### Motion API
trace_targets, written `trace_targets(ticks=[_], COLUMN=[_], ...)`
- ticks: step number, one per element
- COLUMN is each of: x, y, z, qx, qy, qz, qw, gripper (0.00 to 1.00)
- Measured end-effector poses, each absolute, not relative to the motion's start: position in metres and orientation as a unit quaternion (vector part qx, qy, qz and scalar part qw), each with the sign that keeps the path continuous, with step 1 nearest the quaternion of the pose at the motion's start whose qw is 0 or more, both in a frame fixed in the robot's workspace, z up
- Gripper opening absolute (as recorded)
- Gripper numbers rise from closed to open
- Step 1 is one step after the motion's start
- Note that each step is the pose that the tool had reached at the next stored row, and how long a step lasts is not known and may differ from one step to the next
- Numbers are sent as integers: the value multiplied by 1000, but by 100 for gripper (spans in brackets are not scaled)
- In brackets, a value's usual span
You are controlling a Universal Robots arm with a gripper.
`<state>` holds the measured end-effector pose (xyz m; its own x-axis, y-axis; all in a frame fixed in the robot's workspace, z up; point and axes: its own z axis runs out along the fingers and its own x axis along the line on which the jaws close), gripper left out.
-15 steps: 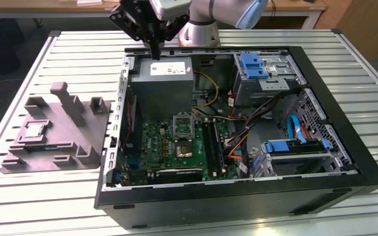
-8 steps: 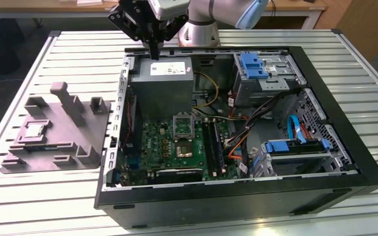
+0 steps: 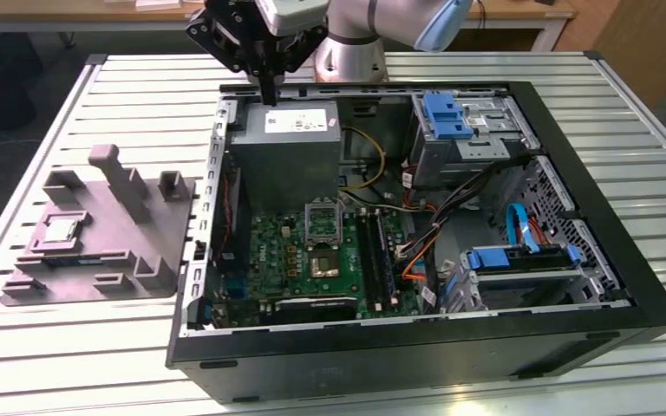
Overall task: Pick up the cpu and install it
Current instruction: 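Reach for the cpu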
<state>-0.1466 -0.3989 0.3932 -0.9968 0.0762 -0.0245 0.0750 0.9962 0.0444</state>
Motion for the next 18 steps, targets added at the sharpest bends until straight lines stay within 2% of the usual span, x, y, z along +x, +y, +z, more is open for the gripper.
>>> trace_targets(ticks=[18], x=[-153], y=[-399], z=[393], qx=[38], qy=[999], qz=[22], qw=[13], gripper=[11])
